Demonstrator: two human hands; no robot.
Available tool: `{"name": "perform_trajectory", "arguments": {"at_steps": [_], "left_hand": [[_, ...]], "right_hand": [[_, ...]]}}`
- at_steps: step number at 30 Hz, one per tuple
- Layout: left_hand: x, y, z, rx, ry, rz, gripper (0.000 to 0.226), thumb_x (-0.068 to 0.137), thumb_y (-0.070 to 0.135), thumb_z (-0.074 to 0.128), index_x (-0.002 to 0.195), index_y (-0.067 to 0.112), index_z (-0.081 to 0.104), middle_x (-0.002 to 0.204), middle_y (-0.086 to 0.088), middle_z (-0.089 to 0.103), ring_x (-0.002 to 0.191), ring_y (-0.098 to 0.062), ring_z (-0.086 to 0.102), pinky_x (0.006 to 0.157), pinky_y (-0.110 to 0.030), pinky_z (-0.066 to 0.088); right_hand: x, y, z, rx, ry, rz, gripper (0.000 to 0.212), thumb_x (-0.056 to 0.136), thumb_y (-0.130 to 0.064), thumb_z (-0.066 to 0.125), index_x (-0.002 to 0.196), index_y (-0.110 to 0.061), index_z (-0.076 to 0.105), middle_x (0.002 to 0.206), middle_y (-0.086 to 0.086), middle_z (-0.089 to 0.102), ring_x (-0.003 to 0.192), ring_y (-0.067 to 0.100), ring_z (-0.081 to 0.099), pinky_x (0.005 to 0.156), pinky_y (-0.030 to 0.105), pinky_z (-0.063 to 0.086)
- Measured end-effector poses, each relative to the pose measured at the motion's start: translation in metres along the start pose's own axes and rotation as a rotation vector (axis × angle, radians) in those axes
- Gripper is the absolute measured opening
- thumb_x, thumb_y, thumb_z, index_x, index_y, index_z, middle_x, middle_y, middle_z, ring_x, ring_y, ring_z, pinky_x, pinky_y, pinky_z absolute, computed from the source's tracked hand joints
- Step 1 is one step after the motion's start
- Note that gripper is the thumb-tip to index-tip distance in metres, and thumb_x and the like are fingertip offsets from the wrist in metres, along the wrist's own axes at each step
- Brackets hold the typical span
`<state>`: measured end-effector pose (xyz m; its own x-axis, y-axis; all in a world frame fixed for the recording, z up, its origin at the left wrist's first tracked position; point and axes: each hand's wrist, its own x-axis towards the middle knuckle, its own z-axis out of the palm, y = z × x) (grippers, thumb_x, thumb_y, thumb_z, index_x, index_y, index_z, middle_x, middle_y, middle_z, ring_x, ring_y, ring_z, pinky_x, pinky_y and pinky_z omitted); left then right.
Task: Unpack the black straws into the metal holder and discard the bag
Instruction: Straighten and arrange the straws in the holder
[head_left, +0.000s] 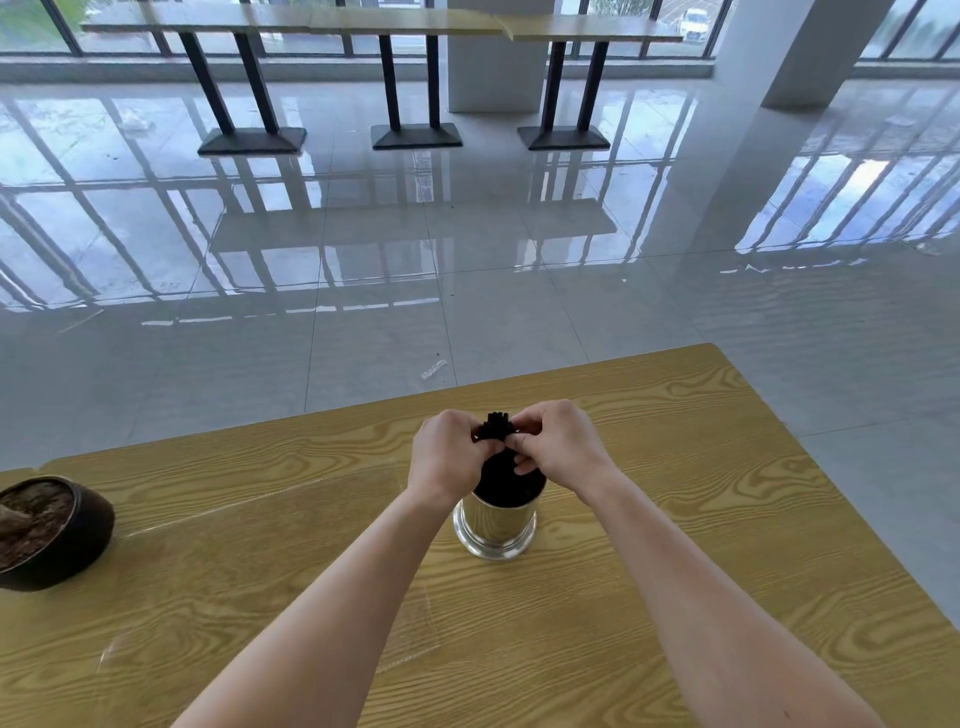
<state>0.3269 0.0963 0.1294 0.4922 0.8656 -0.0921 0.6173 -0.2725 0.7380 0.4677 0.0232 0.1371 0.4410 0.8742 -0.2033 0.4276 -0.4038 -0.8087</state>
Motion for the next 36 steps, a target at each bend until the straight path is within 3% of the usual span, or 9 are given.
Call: {"name": "perform_trajectory", "arguments": {"at_steps": [1, 4, 7, 11, 17, 23, 26, 31, 36], "left_hand": [[-0.001, 0.0, -0.001, -0.004, 0.0, -0.009, 0.001, 0.082, 0.022, 0.077, 0.082, 0.02, 0.077, 0.071, 0.005, 0.071, 0.073, -0.018, 0.066, 0.059, -0.027, 0.046], [-0.008, -0.004, 0.002, -0.042, 0.063, -0.04, 0.047, 0.079, 0.024, 0.08, 0.124, 0.018, 0.067, 0.089, -0.001, 0.074, 0.09, -0.021, 0.069, 0.077, -0.029, 0.05], [-0.015, -0.01, 0.006, -0.1, 0.131, -0.019, 0.058, 0.08, 0.023, 0.079, 0.135, 0.018, 0.059, 0.09, 0.001, 0.071, 0.09, -0.019, 0.067, 0.082, -0.03, 0.051], [-0.024, -0.012, 0.01, -0.007, 0.151, 0.152, 0.059, 0.089, 0.019, 0.07, 0.144, 0.025, 0.05, 0.106, -0.001, 0.07, 0.1, -0.019, 0.064, 0.09, -0.032, 0.049], [-0.022, -0.01, 0.012, 0.147, 0.16, 0.254, 0.05, 0.094, 0.026, 0.064, 0.142, 0.019, 0.053, 0.121, -0.005, 0.067, 0.11, -0.025, 0.064, 0.087, -0.031, 0.048], [-0.024, -0.018, 0.012, -0.056, 0.261, 0.03, 0.059, 0.087, 0.029, 0.075, 0.14, 0.017, 0.051, 0.092, 0.004, 0.065, 0.089, -0.015, 0.06, 0.081, -0.026, 0.038], [-0.024, -0.022, 0.012, -0.085, 0.293, -0.078, 0.047, 0.087, 0.033, 0.076, 0.128, 0.014, 0.063, 0.085, 0.003, 0.066, 0.084, -0.016, 0.062, 0.078, -0.027, 0.041], [-0.023, -0.015, 0.013, 0.031, 0.249, -0.049, 0.016, 0.096, 0.03, 0.064, 0.099, 0.021, 0.077, 0.083, 0.001, 0.063, 0.077, -0.02, 0.059, 0.064, -0.03, 0.041], [-0.024, -0.016, 0.009, 0.201, 0.218, 0.009, 0.026, 0.099, 0.028, 0.058, 0.079, 0.021, 0.073, 0.07, 0.004, 0.049, 0.061, -0.019, 0.049, 0.048, -0.028, 0.029]], "right_hand": [[0.0, 0.001, 0.002, -0.015, 0.008, 0.003, 0.017, 0.088, -0.011, 0.075, 0.105, -0.01, 0.074, 0.08, 0.005, 0.077, 0.058, 0.012, 0.074, 0.061, 0.027, 0.062], [-0.002, 0.005, 0.007, -0.057, 0.053, -0.018, 0.028, 0.087, -0.014, 0.077, 0.113, -0.016, 0.065, 0.08, 0.003, 0.073, 0.053, 0.009, 0.072, 0.053, 0.02, 0.056], [-0.005, 0.009, 0.008, -0.083, 0.102, -0.066, 0.037, 0.087, -0.014, 0.076, 0.121, -0.018, 0.063, 0.082, -0.001, 0.069, 0.053, 0.009, 0.07, 0.051, 0.019, 0.055], [-0.012, 0.009, 0.009, -0.254, 0.18, -0.206, 0.043, 0.086, -0.014, 0.075, 0.127, -0.019, 0.065, 0.097, 0.0, 0.071, 0.087, 0.018, 0.067, 0.081, 0.035, 0.057], [-0.014, 0.006, 0.011, -0.321, 0.189, -0.255, 0.038, 0.087, -0.012, 0.072, 0.124, -0.019, 0.068, 0.109, 0.006, 0.072, 0.101, 0.023, 0.064, 0.089, 0.035, 0.051], [-0.013, 0.015, 0.006, -0.306, 0.264, -0.196, 0.05, 0.086, -0.021, 0.078, 0.133, -0.014, 0.062, 0.095, -0.002, 0.069, 0.085, 0.012, 0.058, 0.078, 0.023, 0.043], [-0.012, 0.02, 0.006, -0.334, 0.28, -0.145, 0.044, 0.086, -0.027, 0.077, 0.128, -0.014, 0.067, 0.09, -0.003, 0.066, 0.083, 0.012, 0.055, 0.074, 0.024, 0.04], [-0.009, 0.017, 0.011, -0.358, 0.299, -0.133, 0.032, 0.086, -0.033, 0.077, 0.115, -0.019, 0.075, 0.095, -0.001, 0.072, 0.087, 0.016, 0.063, 0.068, 0.024, 0.038], [-0.007, 0.016, 0.014, -0.362, 0.283, -0.109, 0.031, 0.087, -0.037, 0.074, 0.115, -0.023, 0.075, 0.099, -0.003, 0.072, 0.092, 0.017, 0.065, 0.067, 0.025, 0.038]]}}
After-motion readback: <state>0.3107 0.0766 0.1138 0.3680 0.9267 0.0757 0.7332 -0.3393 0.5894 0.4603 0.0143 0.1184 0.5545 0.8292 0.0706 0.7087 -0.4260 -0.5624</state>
